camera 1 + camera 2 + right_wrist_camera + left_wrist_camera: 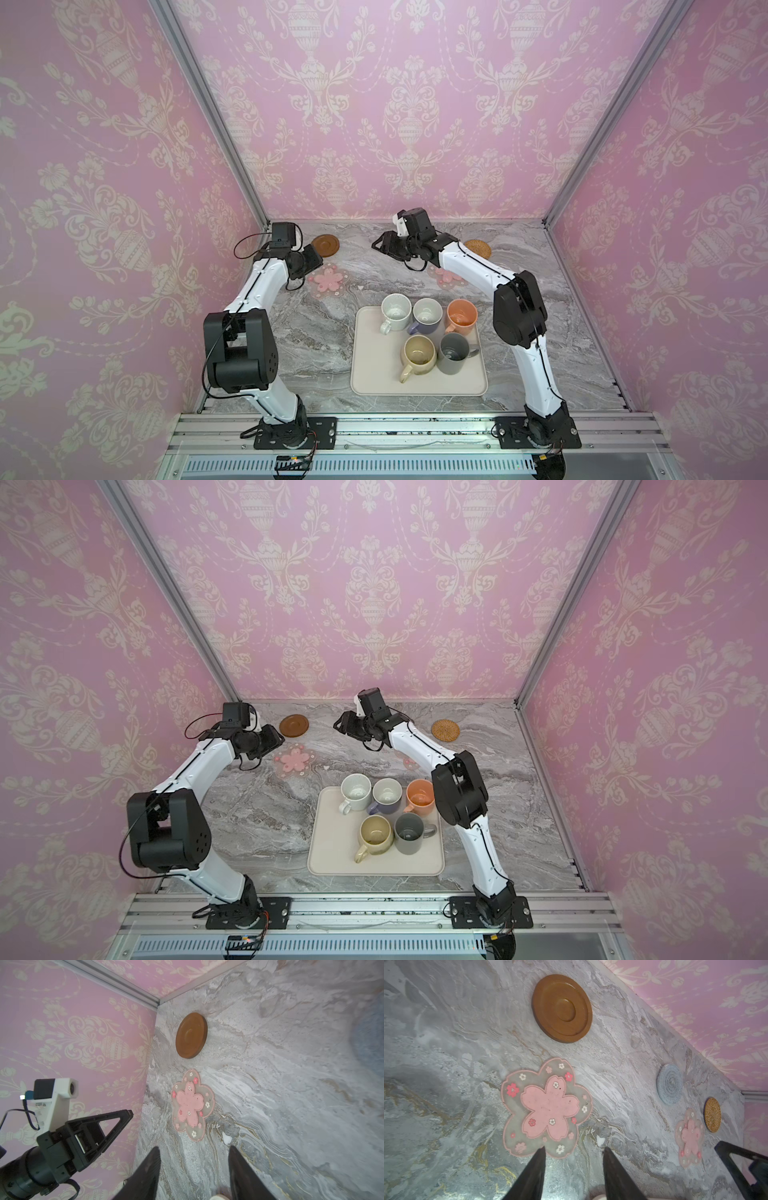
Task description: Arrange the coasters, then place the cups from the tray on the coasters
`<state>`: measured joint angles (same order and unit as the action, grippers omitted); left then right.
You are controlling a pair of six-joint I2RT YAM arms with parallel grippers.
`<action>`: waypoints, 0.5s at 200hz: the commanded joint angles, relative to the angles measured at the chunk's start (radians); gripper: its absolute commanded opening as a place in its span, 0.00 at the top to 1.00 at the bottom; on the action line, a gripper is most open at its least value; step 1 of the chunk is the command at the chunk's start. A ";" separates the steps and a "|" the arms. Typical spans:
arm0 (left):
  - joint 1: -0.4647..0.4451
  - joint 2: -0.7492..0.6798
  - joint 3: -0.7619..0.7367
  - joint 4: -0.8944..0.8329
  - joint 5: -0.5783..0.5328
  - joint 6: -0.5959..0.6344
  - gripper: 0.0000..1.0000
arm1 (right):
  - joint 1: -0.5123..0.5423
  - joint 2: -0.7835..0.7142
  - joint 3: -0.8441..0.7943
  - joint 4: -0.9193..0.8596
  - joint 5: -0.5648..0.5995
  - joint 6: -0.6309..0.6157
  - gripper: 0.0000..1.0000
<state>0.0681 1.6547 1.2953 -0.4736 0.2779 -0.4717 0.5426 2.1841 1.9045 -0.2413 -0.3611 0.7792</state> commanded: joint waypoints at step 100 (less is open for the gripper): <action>-0.351 0.192 0.169 0.057 0.030 -0.109 0.51 | -0.315 -0.356 -0.526 0.033 0.036 -0.088 0.45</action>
<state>-0.2310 1.7962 1.4109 -0.4500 0.2825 -0.5388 0.2695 1.8923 1.4254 -0.2214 -0.3241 0.7311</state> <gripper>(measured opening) 0.486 0.546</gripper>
